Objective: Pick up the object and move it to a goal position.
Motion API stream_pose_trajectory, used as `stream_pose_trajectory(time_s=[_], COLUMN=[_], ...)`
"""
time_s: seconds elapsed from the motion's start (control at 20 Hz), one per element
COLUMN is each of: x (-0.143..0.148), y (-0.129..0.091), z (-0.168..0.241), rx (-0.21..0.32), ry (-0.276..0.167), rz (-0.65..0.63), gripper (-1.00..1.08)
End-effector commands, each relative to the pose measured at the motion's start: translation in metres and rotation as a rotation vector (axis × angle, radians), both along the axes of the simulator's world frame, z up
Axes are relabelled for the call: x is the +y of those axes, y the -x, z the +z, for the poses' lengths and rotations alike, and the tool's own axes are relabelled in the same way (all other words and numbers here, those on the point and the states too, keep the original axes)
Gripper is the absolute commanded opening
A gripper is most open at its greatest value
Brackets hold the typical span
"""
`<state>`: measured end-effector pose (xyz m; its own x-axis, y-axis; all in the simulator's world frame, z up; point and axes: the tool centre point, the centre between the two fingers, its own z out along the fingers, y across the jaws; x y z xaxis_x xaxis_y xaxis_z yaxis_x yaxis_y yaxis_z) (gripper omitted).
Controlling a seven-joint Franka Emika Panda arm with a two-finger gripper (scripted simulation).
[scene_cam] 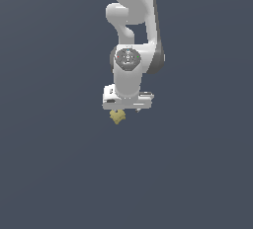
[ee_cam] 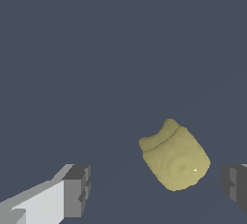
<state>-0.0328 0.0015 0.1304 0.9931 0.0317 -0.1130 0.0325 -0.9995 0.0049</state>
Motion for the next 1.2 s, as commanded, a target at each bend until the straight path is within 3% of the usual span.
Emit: stream_pose_trajectory(time_s=[0.0, 0.45, 1.15], x=[0.0, -0.026, -0.029], y=[0.0, -0.005, -0.001], z=[0.0, 0.012, 0.006], rx=[0.0, -0.014, -0.022], ry=[0.0, 0.019, 0.01], rz=[0.0, 0.008, 0.071], gripper=[1.0, 1.0, 1.0])
